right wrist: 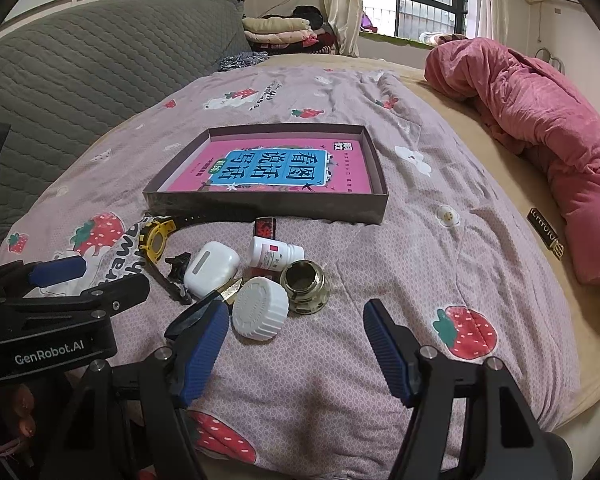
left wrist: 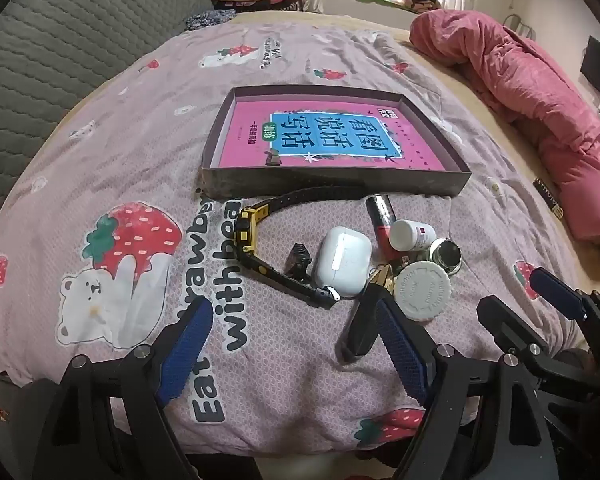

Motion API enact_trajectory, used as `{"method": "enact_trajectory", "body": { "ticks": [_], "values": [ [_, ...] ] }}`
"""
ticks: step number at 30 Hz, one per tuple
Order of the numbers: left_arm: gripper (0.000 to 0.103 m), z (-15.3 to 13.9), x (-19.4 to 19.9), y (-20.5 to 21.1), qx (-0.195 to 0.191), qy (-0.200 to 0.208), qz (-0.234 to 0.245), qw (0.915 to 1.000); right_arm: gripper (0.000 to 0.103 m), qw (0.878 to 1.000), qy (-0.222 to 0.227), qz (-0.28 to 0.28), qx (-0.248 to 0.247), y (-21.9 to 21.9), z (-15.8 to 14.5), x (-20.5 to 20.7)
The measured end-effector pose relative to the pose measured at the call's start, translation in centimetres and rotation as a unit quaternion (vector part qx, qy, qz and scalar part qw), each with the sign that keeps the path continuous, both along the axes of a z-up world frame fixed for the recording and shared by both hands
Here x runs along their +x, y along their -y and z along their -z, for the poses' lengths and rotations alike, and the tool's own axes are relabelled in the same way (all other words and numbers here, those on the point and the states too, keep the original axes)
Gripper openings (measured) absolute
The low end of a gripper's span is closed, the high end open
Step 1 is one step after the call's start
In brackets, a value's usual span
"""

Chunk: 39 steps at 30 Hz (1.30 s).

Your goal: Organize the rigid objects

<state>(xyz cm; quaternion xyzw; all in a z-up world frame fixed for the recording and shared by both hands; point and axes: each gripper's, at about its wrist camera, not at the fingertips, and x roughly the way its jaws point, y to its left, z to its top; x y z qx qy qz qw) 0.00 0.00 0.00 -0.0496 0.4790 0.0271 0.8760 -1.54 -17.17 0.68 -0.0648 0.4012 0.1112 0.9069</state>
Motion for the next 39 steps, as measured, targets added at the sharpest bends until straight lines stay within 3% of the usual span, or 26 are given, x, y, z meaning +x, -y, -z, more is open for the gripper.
{"method": "enact_trajectory", "body": {
  "ticks": [39],
  "values": [
    [0.084,0.69,0.07,0.29,0.003,0.002,0.006,1.0,0.069,1.0,0.004,-0.001,-0.003,-0.08,0.04,0.11]
  ]
}}
